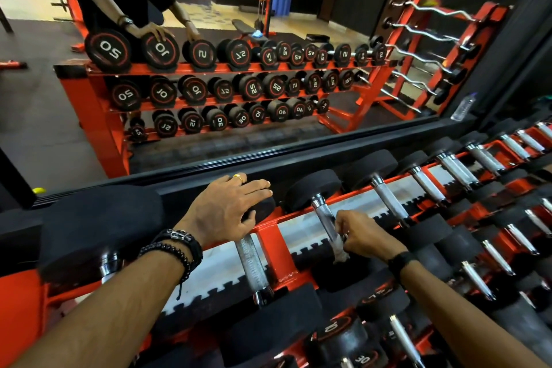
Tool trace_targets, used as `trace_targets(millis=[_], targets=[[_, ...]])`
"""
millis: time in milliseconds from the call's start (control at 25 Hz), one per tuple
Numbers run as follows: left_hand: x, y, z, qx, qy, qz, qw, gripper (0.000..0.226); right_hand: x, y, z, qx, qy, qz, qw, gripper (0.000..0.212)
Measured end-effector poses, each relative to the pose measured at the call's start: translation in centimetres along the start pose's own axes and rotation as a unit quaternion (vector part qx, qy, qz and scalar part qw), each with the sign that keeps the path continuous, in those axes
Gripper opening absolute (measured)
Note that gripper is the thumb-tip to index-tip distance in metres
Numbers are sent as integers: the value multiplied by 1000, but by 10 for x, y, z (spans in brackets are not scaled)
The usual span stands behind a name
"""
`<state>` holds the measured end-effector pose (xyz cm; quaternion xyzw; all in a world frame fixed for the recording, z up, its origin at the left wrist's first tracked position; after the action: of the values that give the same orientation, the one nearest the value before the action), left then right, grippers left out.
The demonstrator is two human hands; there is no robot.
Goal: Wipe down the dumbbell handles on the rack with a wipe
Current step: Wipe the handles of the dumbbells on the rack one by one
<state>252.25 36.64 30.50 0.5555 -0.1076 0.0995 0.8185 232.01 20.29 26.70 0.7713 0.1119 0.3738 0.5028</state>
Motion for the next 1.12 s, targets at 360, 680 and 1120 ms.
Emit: trace_targets(millis=[360,680,1120], targets=[[0,1,0,-1,-1,3,1000,52,4,-5,-4,73,50,-59,994,10],[0,3,0,-9,-3,4,1000,51,-9,-1,1,45,13,-54,997,23],[0,5,0,-13,-5,-6,1000,51,-22,2,9,28,-55,-50,997,24]])
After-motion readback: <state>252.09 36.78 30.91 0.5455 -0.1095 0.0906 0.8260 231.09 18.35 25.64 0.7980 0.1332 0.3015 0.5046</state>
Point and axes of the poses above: each hand's wrist, its own z-axis towards the middle knuckle, its own y-axis out of the back of the hand, x = y × z, the point moved 7 cm from there along z, towards the middle knuckle, and after that the axes turned 13 degrees about z, right-handed, at the moved point
